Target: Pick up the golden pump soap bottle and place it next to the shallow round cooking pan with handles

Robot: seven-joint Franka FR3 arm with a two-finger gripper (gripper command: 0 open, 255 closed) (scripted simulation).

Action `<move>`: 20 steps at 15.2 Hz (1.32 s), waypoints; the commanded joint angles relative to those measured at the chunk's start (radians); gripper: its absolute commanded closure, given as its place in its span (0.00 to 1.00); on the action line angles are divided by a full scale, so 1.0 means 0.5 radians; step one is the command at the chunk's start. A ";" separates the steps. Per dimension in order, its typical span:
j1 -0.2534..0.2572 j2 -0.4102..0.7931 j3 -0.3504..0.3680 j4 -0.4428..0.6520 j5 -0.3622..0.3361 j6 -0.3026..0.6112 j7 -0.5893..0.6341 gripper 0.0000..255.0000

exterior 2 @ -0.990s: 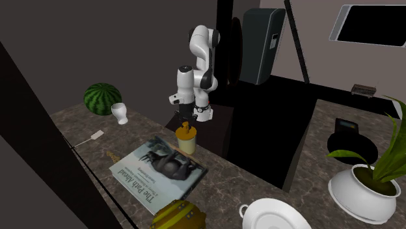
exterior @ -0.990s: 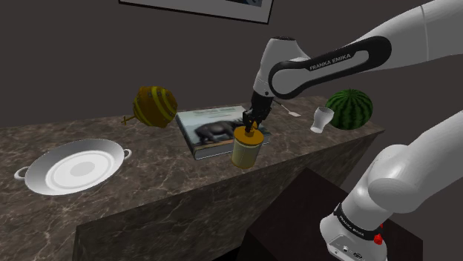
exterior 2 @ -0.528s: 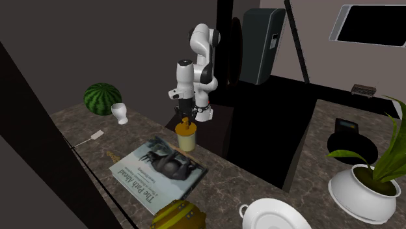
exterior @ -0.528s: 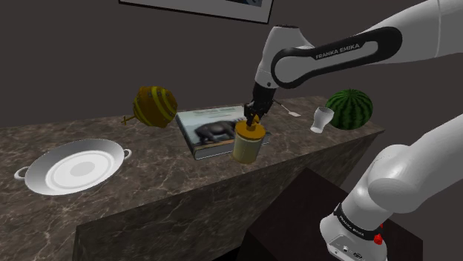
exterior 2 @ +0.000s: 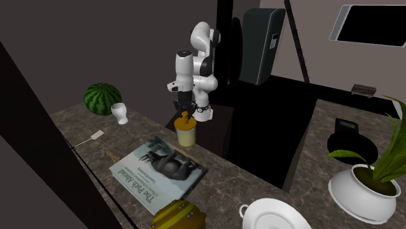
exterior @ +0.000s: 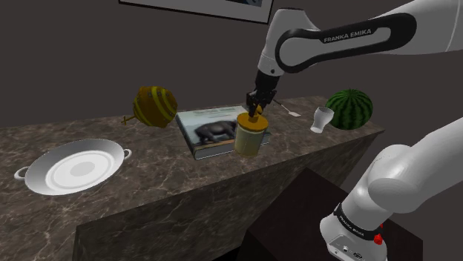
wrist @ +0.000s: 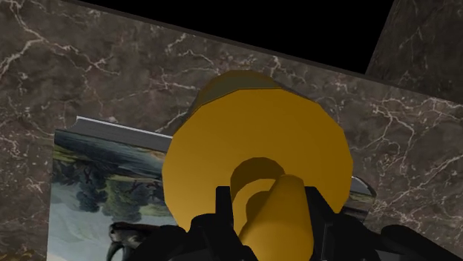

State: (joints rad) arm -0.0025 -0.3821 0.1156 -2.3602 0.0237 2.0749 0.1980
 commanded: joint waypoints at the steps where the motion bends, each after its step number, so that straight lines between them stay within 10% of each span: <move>1: 0.001 -0.018 -0.001 0.046 0.001 -0.063 0.000 1.00; 20: -0.005 -0.042 -0.015 0.537 -0.005 -0.578 -0.007 1.00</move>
State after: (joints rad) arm -0.0046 -0.4047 0.1085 -2.1086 0.0218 1.8006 0.1949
